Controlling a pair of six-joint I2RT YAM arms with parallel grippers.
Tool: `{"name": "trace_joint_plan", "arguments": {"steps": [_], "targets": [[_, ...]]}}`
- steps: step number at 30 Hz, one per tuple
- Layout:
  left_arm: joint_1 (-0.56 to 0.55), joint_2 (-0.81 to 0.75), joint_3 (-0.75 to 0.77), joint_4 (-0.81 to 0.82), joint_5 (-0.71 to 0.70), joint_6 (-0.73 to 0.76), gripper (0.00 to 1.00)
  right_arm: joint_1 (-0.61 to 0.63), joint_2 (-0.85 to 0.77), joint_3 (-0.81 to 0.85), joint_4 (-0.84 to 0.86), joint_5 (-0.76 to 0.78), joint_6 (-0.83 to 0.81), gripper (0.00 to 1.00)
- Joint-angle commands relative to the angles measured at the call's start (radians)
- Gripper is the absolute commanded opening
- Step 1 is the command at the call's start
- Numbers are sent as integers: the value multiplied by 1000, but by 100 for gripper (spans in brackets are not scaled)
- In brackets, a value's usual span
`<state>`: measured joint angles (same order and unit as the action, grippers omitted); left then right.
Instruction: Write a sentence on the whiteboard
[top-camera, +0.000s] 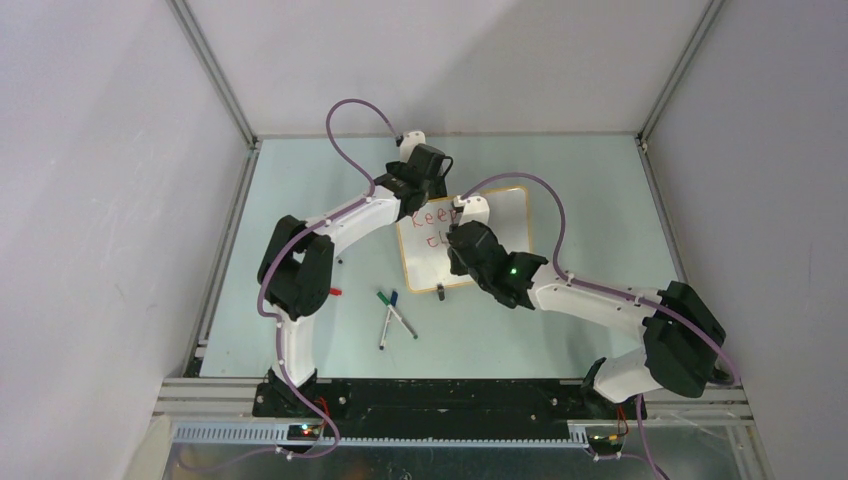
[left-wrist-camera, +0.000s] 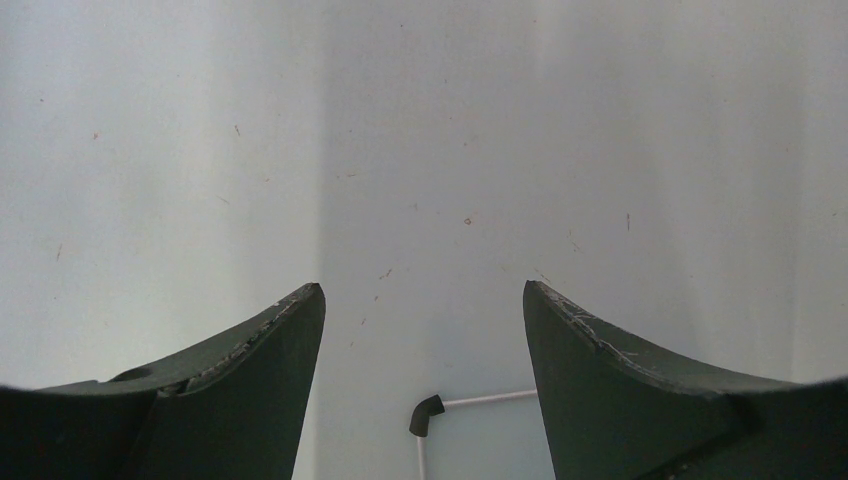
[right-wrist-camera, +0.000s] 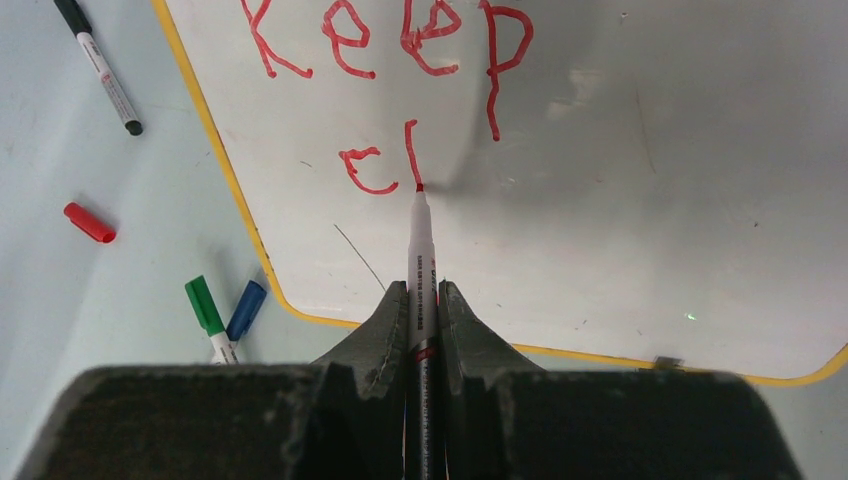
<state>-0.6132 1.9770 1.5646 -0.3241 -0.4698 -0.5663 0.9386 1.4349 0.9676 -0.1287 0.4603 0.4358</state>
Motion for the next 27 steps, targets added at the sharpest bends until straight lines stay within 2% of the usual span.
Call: {"name": "trace_joint_plan", "arguments": {"steps": [1,27], "targets": [[-13,-4,38,-20,-26,19,78,-9,19,37,-58,12,13,0],[-13,-4,37,-19,-27,20,78,-22,31,67,-30,-2,-13,0]]}}
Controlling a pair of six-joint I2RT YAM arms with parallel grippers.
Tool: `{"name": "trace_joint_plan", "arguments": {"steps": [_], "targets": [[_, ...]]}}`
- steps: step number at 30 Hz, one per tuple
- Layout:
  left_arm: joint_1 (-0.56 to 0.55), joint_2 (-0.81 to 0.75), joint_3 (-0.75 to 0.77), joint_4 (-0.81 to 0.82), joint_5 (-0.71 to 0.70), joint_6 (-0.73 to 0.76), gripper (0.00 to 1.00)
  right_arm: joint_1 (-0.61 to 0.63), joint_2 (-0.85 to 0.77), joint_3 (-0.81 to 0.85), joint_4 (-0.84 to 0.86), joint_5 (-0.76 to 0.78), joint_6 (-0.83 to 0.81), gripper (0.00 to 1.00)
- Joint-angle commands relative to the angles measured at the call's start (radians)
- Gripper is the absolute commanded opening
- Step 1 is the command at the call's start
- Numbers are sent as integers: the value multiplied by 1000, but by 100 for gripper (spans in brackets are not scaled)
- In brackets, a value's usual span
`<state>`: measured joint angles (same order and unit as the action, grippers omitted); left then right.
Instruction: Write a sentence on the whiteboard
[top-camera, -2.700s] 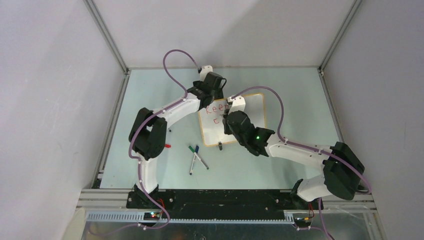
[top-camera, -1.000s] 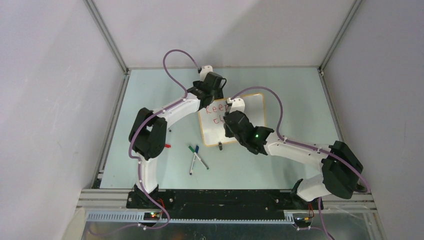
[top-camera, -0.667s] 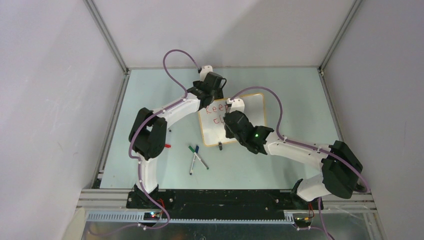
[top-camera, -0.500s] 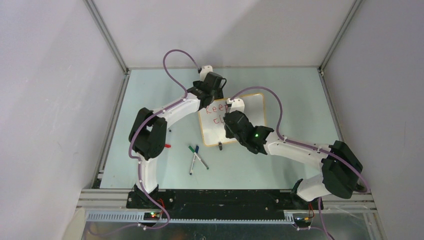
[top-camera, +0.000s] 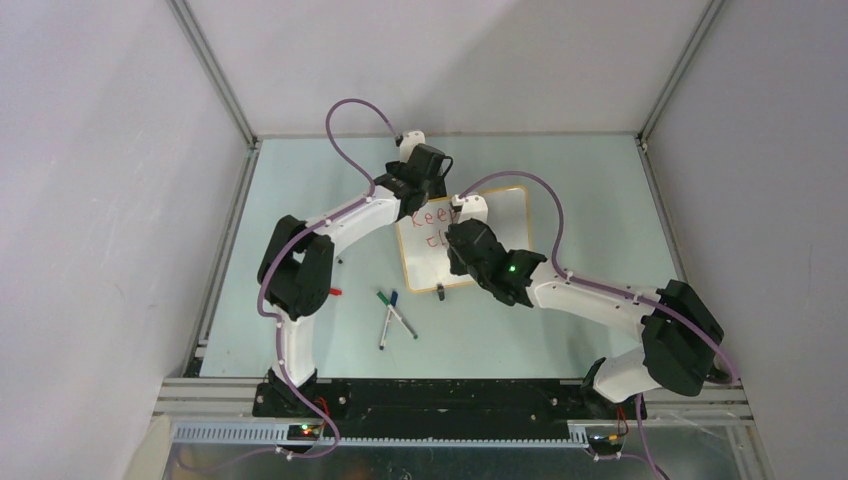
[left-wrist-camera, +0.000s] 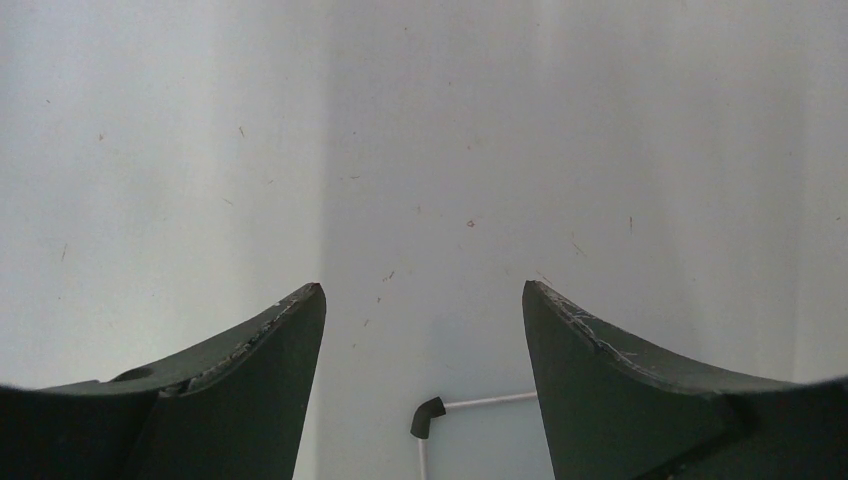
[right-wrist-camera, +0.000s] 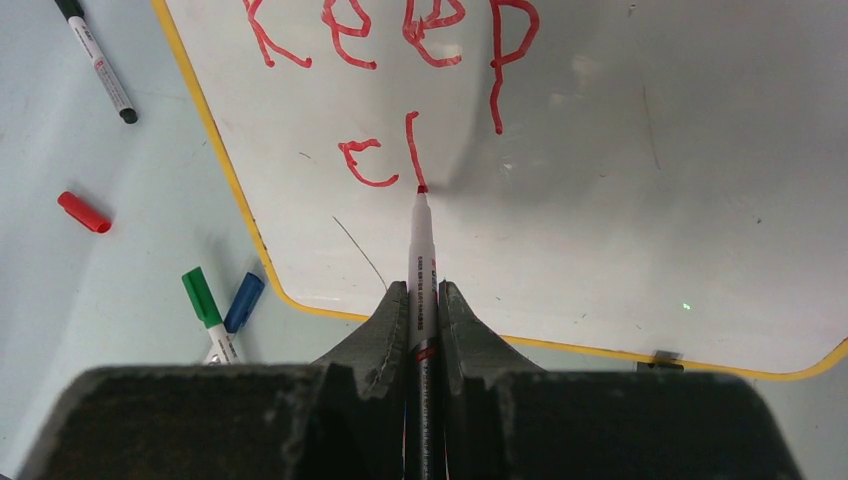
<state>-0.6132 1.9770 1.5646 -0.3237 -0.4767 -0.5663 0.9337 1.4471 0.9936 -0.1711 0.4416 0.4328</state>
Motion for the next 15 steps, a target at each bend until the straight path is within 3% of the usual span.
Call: {"name": "trace_joint_plan", "arguments": {"steps": [1,15], "targets": [[-13,-4,37,-19,-22,21,78,-18,21,43,13,16,-11,0],[-12,-2,38,-20,-24,21,78,-27,10,49,32,13,-24,0]]}}
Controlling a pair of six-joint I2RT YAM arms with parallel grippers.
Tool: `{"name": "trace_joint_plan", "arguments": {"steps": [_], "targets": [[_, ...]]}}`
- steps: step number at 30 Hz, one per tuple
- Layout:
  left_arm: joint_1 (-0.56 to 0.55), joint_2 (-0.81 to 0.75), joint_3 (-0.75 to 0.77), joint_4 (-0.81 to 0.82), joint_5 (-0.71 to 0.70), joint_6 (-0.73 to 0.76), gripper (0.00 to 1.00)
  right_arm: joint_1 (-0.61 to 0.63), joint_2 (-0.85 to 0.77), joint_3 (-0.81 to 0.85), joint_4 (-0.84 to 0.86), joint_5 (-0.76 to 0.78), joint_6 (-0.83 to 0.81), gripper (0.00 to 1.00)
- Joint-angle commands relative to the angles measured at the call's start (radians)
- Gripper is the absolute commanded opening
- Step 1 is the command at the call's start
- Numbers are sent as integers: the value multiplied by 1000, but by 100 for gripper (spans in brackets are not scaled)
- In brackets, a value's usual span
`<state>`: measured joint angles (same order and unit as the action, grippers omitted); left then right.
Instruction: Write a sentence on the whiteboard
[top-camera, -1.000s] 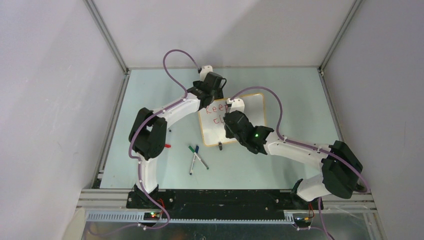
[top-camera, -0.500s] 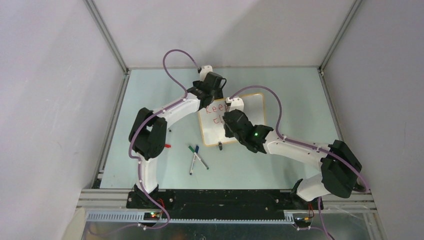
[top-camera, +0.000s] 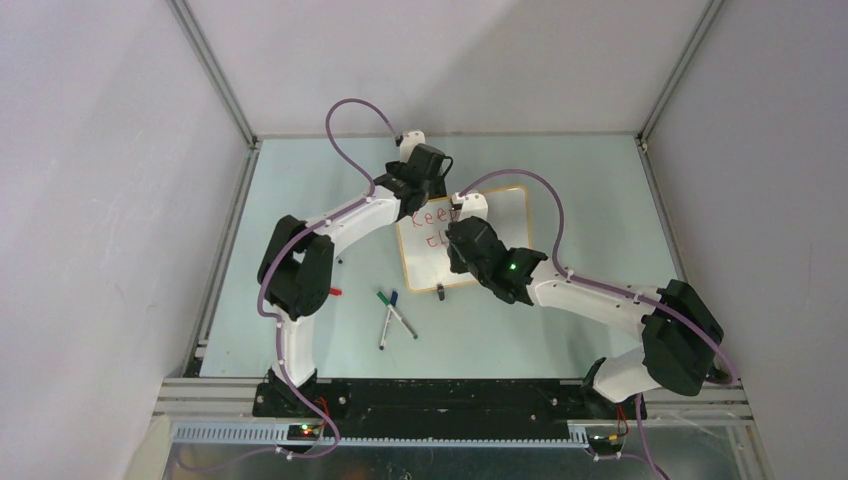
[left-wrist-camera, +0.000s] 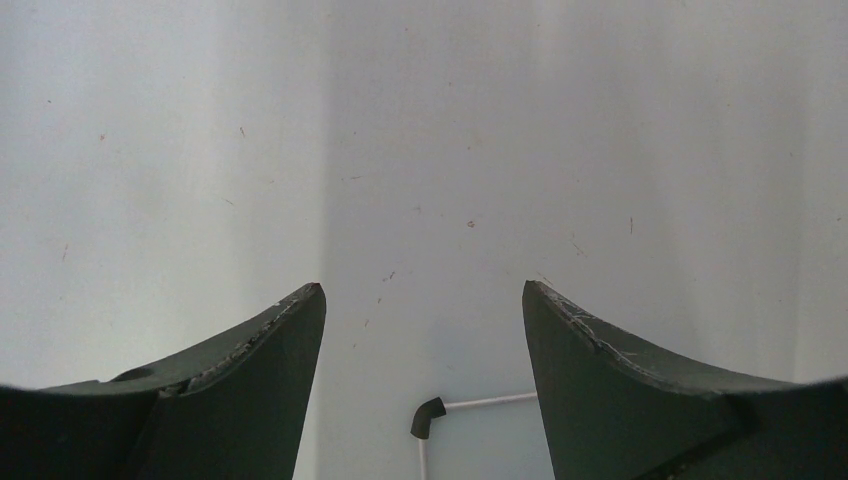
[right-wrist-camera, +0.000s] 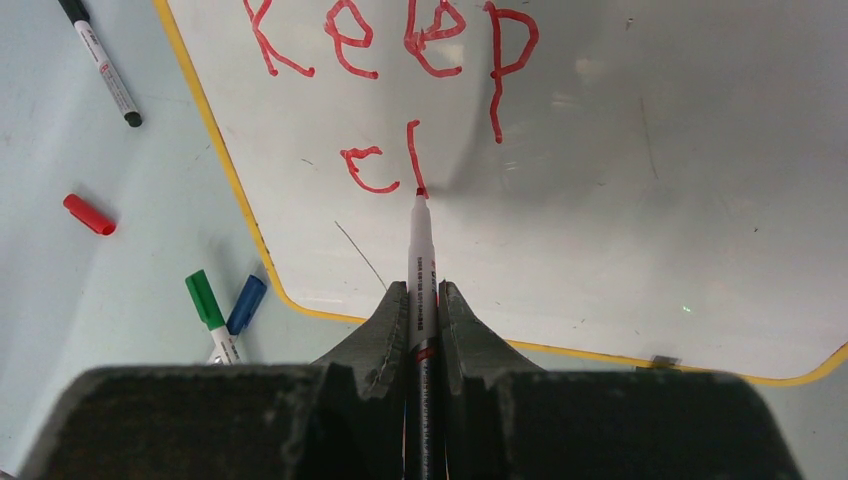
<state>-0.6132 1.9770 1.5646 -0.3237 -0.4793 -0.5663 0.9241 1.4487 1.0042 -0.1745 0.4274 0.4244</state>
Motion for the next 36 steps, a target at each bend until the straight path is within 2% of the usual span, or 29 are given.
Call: {"name": "trace_joint_plan", "arguments": {"steps": [1,36], "targets": [[-12,-3,38,-19,-21,20,78,-19,9,39,38,27,-17,0],[-13,-3,39,-22,-24,23,78,-29,7,64,37,48,-29,0]]}}
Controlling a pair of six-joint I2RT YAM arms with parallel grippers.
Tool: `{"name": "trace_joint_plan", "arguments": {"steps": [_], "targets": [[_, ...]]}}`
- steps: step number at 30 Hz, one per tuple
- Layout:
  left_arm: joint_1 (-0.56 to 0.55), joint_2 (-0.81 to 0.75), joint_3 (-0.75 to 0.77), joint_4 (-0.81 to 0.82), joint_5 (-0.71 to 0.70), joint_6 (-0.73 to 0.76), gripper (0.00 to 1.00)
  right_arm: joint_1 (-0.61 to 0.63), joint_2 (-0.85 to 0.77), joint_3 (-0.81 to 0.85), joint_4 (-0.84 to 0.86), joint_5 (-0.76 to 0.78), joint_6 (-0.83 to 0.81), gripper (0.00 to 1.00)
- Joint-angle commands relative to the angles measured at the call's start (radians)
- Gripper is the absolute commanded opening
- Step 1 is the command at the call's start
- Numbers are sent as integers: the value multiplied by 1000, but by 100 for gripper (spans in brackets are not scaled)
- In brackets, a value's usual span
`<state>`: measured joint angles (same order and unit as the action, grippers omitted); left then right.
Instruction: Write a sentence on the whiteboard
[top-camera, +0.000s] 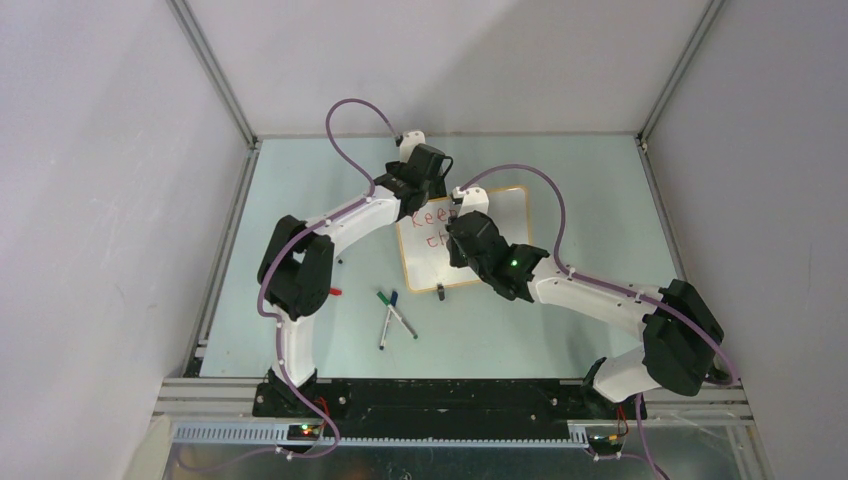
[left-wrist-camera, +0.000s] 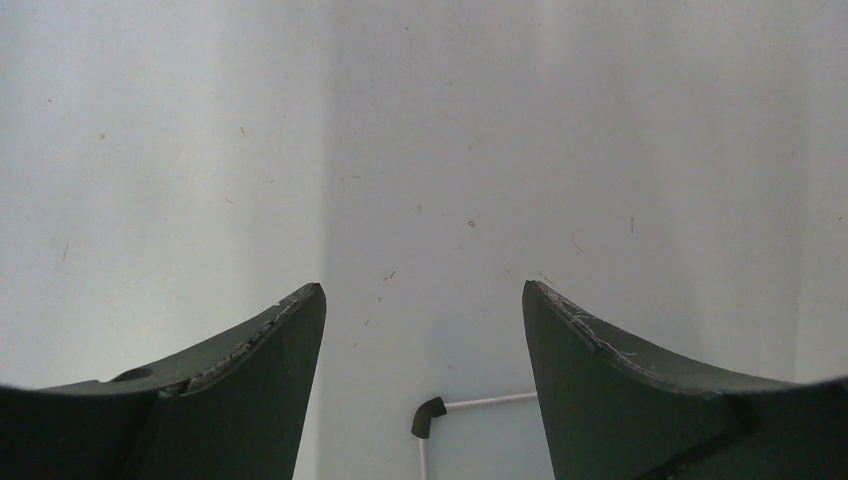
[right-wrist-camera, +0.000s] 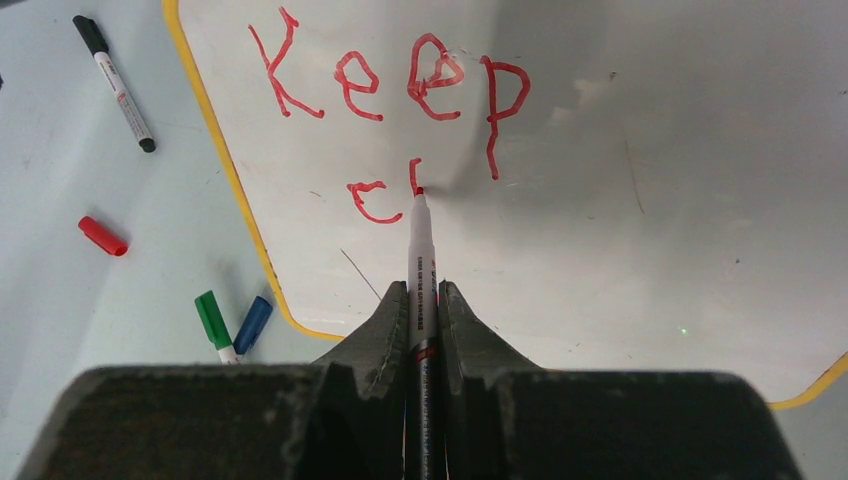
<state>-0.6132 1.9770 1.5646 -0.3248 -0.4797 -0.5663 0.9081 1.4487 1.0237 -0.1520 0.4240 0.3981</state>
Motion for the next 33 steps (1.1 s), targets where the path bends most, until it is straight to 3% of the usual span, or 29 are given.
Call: {"name": "trace_joint_plan", "arguments": {"steps": [1,33], "targets": [[-11,-3,38,-21,-23,23,78,-14,6,44,11,61,-2,0],[-12,-5,39,-23,-24,22,78,1,12,43,-86,99,43,0]]}}
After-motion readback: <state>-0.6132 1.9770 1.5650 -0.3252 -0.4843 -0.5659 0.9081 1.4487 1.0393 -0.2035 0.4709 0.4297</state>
